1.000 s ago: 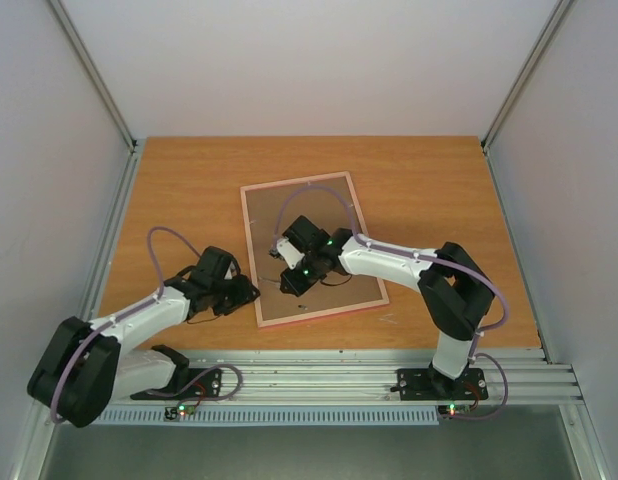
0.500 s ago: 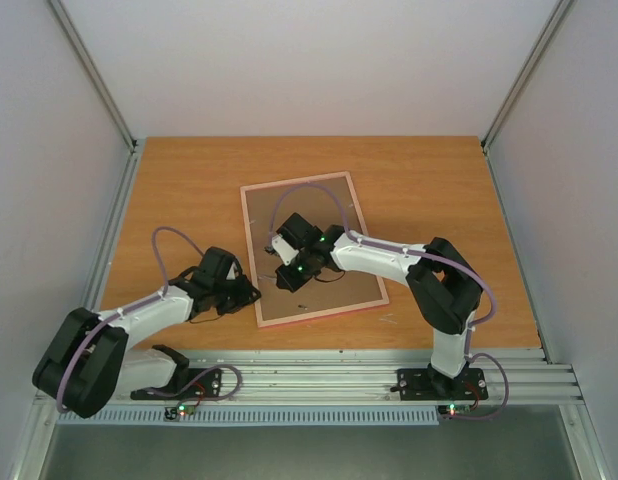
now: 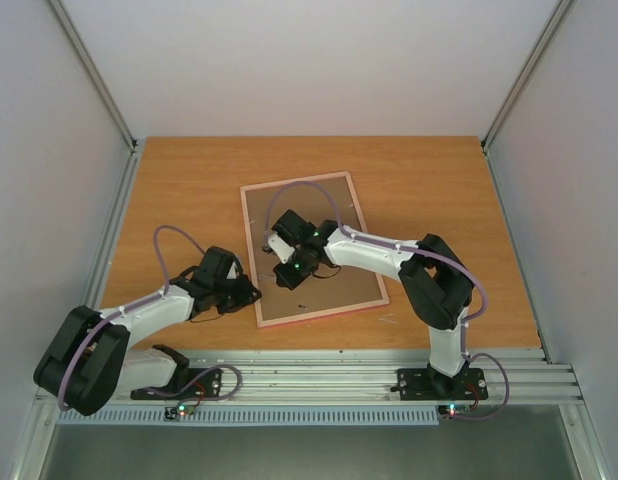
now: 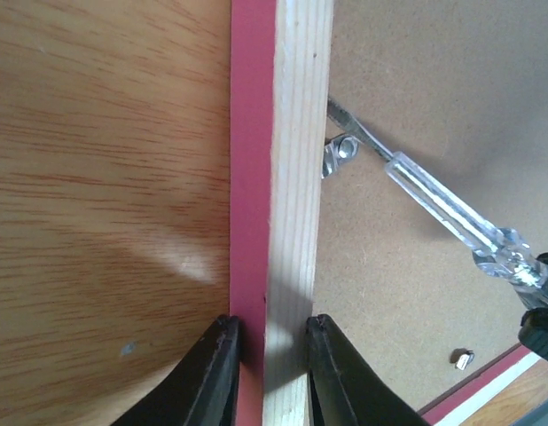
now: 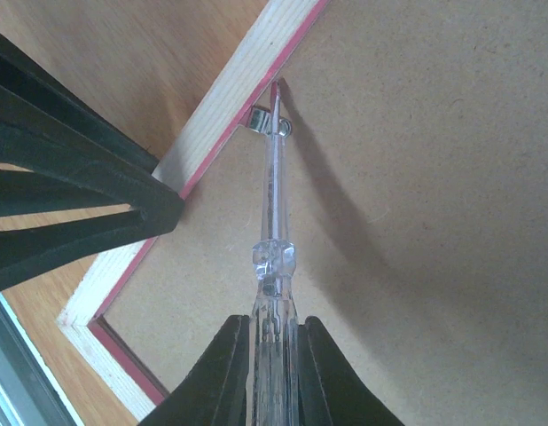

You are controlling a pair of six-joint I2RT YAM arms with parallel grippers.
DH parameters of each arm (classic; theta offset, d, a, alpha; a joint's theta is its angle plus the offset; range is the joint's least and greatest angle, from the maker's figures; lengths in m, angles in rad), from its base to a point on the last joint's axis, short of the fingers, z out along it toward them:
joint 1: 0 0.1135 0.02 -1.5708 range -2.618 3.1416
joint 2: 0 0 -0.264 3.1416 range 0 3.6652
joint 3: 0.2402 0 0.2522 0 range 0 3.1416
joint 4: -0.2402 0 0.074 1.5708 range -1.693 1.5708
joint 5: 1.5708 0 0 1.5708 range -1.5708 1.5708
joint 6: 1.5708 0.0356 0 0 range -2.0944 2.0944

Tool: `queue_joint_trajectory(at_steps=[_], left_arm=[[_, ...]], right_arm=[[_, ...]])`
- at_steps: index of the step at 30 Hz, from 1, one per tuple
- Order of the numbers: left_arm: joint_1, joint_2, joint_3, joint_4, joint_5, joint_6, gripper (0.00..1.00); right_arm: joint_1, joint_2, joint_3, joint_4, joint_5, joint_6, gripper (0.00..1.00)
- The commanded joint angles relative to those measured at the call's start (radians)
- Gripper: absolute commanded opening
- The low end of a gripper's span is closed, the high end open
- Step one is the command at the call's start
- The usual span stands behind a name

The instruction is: Take the photo out of the frame

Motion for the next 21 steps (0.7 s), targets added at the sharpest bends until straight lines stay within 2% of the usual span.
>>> queue_joint_trajectory(at_steps=[1, 8, 15, 21], left_arm=[[0.004, 0.019, -0.029, -0.021, -0.027, 0.02, 0.21], [0.004, 0.017, -0.029, -0.023, -0.03, 0.024, 0.19], [0.004, 0.015, -0.03, -0.023, -0.026, 0.024, 0.19], [0.004, 0.003, -0.034, -0.027, -0.027, 0.025, 0.19]], right_arm=[[-0.004, 0.017, 0.039, -0.084, 0.005, -0.062, 0.01], [-0.003, 0.04, 0.08, -0.182, -0.005, -0.107, 0.01], [-0.001, 0.048, 0.093, -0.199, -0.039, -0.135, 0.01], [-0.001, 0.039, 0.095, -0.232, -0.011, -0.149, 0.01]])
